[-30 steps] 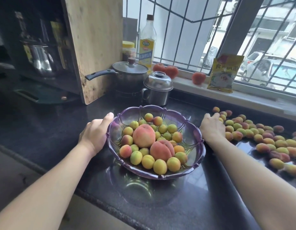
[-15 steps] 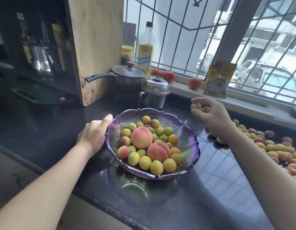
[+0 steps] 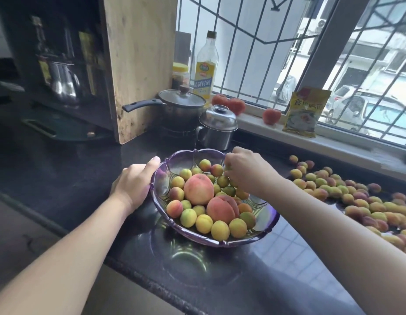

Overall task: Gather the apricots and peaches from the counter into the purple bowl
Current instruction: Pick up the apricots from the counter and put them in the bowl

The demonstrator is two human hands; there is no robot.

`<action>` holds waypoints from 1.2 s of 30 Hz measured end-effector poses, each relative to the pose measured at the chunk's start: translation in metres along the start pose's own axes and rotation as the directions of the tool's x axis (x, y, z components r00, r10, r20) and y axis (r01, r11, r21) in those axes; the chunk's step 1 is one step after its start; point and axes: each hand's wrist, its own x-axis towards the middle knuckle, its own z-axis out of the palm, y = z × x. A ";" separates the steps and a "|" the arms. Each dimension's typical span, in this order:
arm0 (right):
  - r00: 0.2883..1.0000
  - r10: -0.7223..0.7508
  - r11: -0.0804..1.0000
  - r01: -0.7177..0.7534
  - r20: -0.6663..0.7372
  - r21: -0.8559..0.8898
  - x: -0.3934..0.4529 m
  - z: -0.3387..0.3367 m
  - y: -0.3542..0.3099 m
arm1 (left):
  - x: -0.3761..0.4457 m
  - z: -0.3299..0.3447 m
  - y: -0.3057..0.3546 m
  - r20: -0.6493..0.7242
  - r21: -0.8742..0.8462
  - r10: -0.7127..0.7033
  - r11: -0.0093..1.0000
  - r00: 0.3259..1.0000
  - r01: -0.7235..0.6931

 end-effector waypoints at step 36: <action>0.800 0.595 0.733 -0.502 -0.077 0.459 -0.136 0.063 0.142 | -0.102 0.069 0.039 0.172 -0.592 0.174 0.805 0.970 -0.039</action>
